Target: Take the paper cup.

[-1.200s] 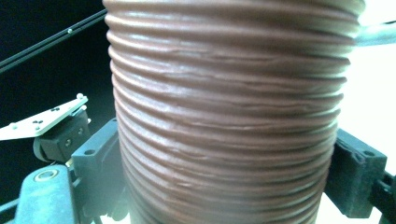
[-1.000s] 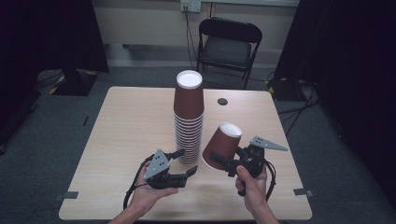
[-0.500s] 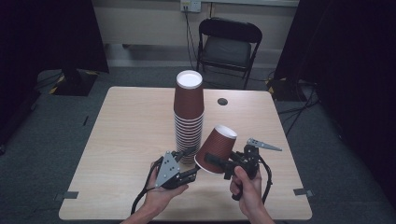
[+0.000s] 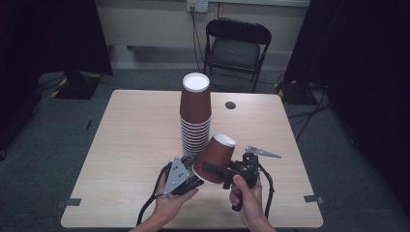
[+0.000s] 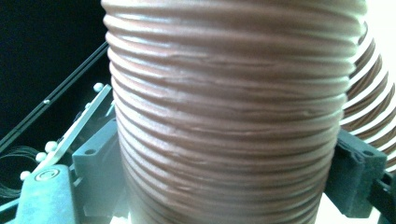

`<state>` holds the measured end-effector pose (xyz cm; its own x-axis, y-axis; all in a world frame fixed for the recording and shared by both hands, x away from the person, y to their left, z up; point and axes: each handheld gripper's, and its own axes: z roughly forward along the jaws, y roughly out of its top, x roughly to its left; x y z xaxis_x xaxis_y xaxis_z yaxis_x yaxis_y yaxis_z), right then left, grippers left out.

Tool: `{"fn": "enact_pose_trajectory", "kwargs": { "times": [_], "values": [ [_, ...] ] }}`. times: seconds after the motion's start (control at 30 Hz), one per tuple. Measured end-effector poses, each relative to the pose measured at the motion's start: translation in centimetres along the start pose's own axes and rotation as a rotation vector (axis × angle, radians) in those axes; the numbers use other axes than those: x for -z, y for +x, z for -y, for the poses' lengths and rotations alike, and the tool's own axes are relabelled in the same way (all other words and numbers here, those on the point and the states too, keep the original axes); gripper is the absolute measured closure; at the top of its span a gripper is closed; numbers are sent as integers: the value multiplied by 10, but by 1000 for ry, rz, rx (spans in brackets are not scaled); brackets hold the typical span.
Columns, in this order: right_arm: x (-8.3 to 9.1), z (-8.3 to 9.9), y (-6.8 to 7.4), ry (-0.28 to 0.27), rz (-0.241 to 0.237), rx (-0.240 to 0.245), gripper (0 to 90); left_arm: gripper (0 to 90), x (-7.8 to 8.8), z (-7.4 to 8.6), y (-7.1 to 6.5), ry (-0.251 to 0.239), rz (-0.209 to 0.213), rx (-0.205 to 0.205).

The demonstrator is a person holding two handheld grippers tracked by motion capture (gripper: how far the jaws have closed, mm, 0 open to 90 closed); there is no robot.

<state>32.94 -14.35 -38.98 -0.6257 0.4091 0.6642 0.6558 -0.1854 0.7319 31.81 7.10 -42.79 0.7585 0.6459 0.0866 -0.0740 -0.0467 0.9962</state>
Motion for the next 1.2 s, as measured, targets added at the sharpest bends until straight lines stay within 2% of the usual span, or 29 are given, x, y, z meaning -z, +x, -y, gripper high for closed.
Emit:
{"fn": "enact_pose_trajectory", "kwargs": {
  "times": [0.07,0.1,0.13,0.17,0.2,0.27,0.33,0.4,0.57,0.63,0.73,0.8,0.93,1.0,1.03,1.2],
  "values": [
    [-2,2,1,2,6,0,150,614,-1,0,0,-10,-2,7],
    [-2,5,3,-3,15,13,137,646,1,-1,2,-30,6,27],
    [-2,5,3,-3,15,13,137,682,1,-1,2,-30,6,27],
    [-3,5,4,5,22,26,127,682,1,-1,4,-40,12,18],
    [-3,5,4,5,22,27,121,710,2,-1,5,-46,14,27],
    [-4,4,2,2,-10,27,111,747,3,-1,6,-53,18,10],
    [-5,4,1,10,-28,30,101,771,4,-1,6,-57,25,23],
    [-5,5,2,11,-8,53,98,797,6,2,8,-63,30,32],
    [-4,4,-1,12,0,56,91,823,8,5,10,-60,40,60],
    [-2,3,-2,-9,-12,56,89,830,9,5,10,-63,49,70],
    [-2,3,-2,-8,-20,56,89,836,9,4,11,-65,44,58],
    [-1,2,-3,-12,-24,59,88,838,9,4,11,-63,46,73],
    [2,0,-5,-23,-34,49,94,843,11,5,11,-48,68,76],
    [3,-1,-6,-34,-26,48,94,846,11,5,11,-39,73,77],
    [7,-4,-8,-56,-10,51,104,848,12,6,11,-36,75,82],
    [14,-9,-12,-78,14,60,118,851,13,8,11,-9,101,104]
  ]
}}
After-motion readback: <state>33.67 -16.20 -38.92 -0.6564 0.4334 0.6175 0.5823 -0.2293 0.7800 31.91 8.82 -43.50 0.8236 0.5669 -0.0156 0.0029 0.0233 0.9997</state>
